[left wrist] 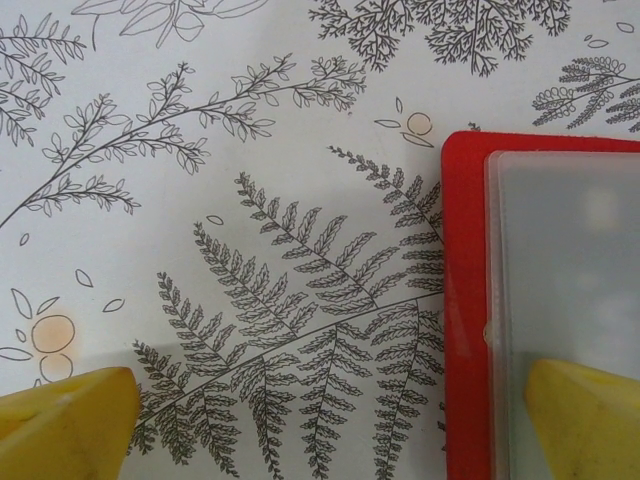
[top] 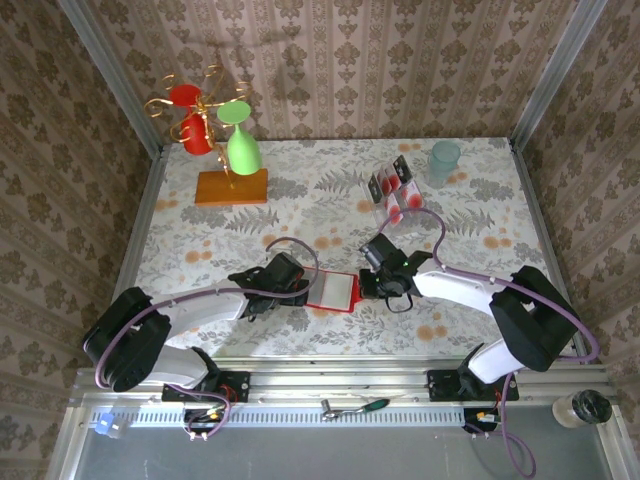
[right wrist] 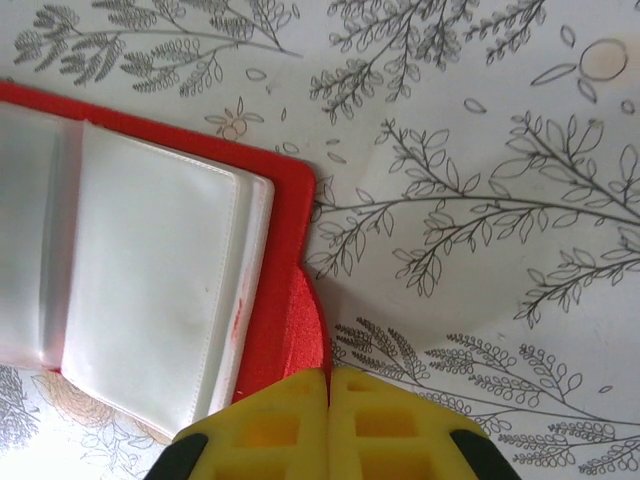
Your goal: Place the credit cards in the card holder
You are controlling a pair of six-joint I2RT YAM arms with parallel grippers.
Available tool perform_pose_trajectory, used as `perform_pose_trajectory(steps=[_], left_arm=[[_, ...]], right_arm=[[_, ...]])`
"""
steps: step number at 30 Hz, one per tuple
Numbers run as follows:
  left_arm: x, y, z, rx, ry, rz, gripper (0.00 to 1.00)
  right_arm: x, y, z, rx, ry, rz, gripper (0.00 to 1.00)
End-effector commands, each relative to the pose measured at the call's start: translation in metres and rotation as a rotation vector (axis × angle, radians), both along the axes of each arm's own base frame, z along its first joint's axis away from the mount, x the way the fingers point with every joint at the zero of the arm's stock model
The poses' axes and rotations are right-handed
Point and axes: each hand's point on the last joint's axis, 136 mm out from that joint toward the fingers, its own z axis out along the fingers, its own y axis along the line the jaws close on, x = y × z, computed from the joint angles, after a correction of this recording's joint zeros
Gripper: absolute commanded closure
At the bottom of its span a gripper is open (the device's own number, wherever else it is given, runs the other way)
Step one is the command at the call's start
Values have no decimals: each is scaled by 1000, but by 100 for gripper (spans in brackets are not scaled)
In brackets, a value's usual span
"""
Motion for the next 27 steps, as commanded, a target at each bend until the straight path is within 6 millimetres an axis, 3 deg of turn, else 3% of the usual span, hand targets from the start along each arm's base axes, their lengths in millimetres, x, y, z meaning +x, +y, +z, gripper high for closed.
perform_pose_trajectory(steps=[1,17,22,27], left_arm=[[-1,8,-7,13,2,35,0],[-5,15,-17,33,16,50,0],[-4,13,-11,19,9,47,0],[1,8,5,-2,-13,37,0]], right_arm=[[14,-5,8,-26,-36,-20,100],[19,-9,7,-22,-32,-40,97],[20,-4,15,9,-34,-35,78],[32,-6,48,63,-86,-44,66]])
